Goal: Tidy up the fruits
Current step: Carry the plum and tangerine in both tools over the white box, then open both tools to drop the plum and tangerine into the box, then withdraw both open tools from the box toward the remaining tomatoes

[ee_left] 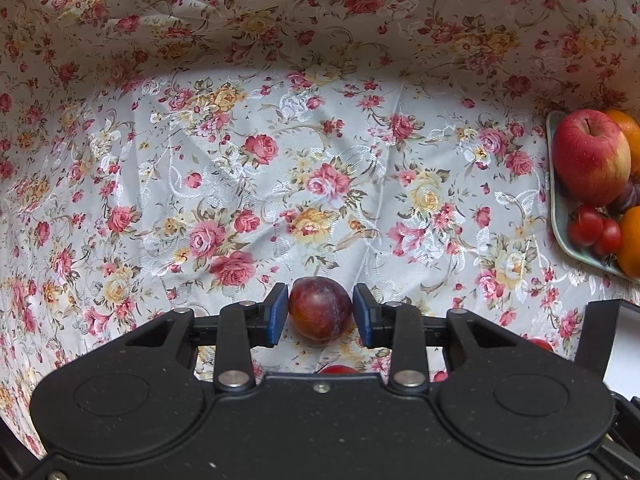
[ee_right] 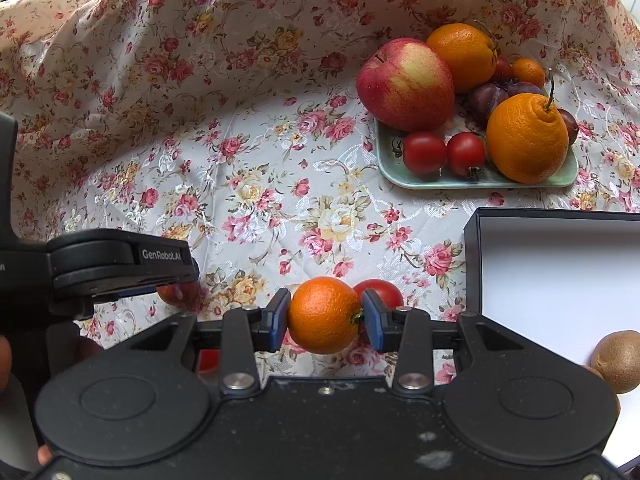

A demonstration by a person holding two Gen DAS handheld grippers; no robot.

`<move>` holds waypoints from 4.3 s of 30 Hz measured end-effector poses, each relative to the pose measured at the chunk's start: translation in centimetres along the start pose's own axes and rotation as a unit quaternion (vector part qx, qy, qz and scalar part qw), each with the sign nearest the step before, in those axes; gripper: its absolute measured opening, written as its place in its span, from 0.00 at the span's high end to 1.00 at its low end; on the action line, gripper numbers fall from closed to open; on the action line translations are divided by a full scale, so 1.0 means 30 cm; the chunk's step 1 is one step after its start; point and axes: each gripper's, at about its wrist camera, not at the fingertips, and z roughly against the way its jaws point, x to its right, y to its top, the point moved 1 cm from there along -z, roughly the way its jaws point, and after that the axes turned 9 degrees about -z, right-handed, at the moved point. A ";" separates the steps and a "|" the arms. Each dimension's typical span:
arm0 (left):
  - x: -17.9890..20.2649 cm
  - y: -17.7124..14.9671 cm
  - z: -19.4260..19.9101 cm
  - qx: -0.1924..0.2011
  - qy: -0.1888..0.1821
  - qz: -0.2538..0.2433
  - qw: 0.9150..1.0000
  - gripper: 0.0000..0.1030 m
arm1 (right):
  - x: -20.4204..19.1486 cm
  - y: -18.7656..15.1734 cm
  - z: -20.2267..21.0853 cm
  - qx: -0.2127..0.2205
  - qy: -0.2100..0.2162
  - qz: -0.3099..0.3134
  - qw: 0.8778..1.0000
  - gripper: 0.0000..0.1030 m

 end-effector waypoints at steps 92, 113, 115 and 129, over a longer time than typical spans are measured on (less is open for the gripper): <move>0.890 -0.220 0.237 0.079 -0.061 -0.207 0.973 0.54 | 1.065 -0.016 0.346 0.090 -0.141 -0.279 0.945 0.60; 0.694 -0.180 0.275 0.094 -0.043 -0.165 0.981 0.54 | 0.887 0.018 0.328 0.084 -0.109 -0.252 0.958 0.60; 0.661 -0.175 0.277 0.097 -0.030 -0.158 0.982 0.54 | 0.850 0.023 0.320 0.083 -0.104 -0.245 0.960 0.60; 0.393 -0.146 0.257 0.068 -0.004 -0.120 0.990 0.54 | 0.557 0.032 0.256 0.061 -0.063 -0.180 0.980 0.60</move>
